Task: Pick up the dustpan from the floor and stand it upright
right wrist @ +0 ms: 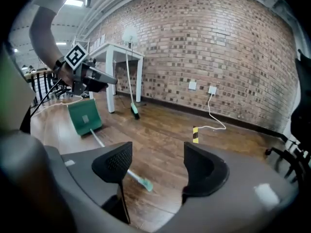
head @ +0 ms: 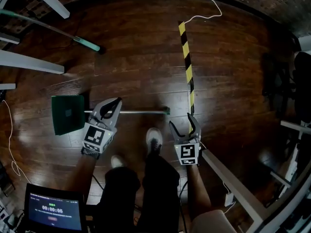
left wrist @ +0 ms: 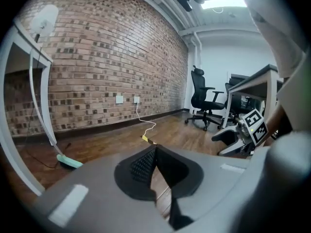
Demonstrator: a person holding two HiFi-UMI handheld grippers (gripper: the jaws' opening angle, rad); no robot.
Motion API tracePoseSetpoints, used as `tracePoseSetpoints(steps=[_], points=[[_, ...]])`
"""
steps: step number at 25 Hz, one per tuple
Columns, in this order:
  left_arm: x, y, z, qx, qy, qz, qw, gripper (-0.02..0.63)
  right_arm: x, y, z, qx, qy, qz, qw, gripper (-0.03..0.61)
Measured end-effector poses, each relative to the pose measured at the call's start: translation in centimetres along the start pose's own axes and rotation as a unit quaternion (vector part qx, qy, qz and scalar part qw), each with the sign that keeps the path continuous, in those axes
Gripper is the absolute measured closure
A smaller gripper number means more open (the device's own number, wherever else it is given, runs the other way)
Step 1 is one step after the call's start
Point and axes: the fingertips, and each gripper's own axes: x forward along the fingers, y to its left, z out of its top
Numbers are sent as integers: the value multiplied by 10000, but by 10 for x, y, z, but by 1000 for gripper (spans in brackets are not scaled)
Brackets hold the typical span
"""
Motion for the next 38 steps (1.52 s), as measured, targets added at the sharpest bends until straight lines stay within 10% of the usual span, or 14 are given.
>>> tracePoseSetpoints(steps=[13,18,24,32,38], points=[[50,23,-147,378,-184,87,9991,612,136,21,-222,387,664,-484,9959,261],[46,41,-159,565,-181,235,9980,612,160,9,-224,555,475,-817,9940,295],[33,57,-153,604,-256,370,9972,612,169,16,-221,320,495,-749,9954,479],[23,65,-139,388,-472,547,9966,612,158,2,-191,512,160,-1087,9926,491],[-10,61,-52,102,-812,642,9946,612,102,-30,-104,412,128,-1423,9889,497]])
